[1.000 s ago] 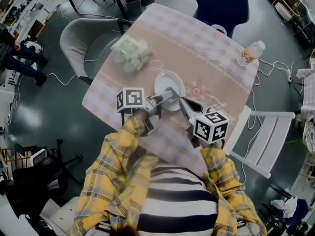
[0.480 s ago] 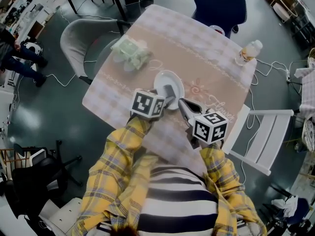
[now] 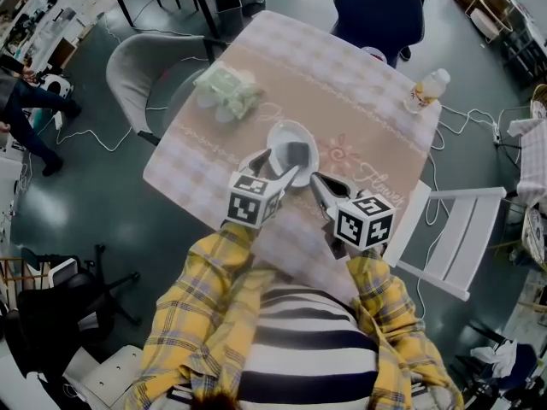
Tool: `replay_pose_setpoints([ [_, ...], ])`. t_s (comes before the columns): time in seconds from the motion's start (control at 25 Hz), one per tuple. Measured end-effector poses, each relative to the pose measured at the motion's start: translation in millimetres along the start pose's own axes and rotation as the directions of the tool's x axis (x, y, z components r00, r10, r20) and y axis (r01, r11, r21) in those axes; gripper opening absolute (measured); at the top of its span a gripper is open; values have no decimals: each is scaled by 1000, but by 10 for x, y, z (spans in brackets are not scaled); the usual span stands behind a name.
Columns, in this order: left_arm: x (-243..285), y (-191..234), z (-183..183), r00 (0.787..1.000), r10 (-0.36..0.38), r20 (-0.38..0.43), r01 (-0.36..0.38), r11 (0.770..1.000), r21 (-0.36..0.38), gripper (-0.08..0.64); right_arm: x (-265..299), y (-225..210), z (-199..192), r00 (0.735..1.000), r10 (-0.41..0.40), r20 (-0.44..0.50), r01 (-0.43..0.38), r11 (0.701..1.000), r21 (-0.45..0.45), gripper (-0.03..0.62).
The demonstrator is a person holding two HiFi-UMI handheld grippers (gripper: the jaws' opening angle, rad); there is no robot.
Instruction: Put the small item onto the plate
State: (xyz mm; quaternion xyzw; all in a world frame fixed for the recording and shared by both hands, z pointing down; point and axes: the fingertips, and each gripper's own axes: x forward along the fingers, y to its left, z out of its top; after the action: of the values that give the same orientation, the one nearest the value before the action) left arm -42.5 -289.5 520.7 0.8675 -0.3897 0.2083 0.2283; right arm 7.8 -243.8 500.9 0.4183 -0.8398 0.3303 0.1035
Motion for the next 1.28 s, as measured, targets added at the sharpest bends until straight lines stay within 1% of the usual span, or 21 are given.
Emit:
replay_pose_setpoints([
  [0.04, -75, -39, -21, 1000, -14, 23, 14, 1000, -27, 259, -8, 3, -18, 1000, -2, -2, 1, 1000, -3, -2],
  [0.12, -217, -109, -88, 998, -27, 61, 31, 998, -63, 83, -20, 13, -56, 1000, -2, -7, 2, 1000, -6, -2],
  [0.16, -282, -143, -116, 997, -26, 76, 32, 997, -71, 27, -26, 25, -73, 1000, 0, -9, 0, 1000, -9, -2],
  [0.2, -342, -179, -142, 996, -26, 87, 33, 996, -78, 5, -32, 40, -88, 1000, 1, -11, -1, 1000, -13, -2],
  [0.4, -557, -351, -295, 992, -50, 118, 70, 983, -172, 5, -90, 112, -149, 1000, 11, -15, -11, 999, -31, -2],
  [0.52, -675, -409, -319, 986, -48, 160, 85, 969, -231, 5, -144, 140, -189, 1000, 6, -16, -7, 999, -48, -2],
  [0.6, -752, -442, -313, 980, -40, 197, 91, 962, -257, 4, -186, 157, -210, 1000, 1, -16, -2, 998, -64, -2],
  [0.68, -812, -488, -332, 975, -34, 219, 95, 957, -274, 3, -239, 176, -240, 1000, -1, -17, 0, 997, -73, -3],
  [0.88, -900, -643, -435, 972, -37, 231, 111, 941, -319, 3, -397, 201, -382, 999, 0, -35, -3, 996, -94, -3],
  [1.28, -1003, -956, -615, 972, -19, 236, 100, 935, -340, 3, -724, 223, -683, 998, 13, -68, -22, 991, -132, -3],
])
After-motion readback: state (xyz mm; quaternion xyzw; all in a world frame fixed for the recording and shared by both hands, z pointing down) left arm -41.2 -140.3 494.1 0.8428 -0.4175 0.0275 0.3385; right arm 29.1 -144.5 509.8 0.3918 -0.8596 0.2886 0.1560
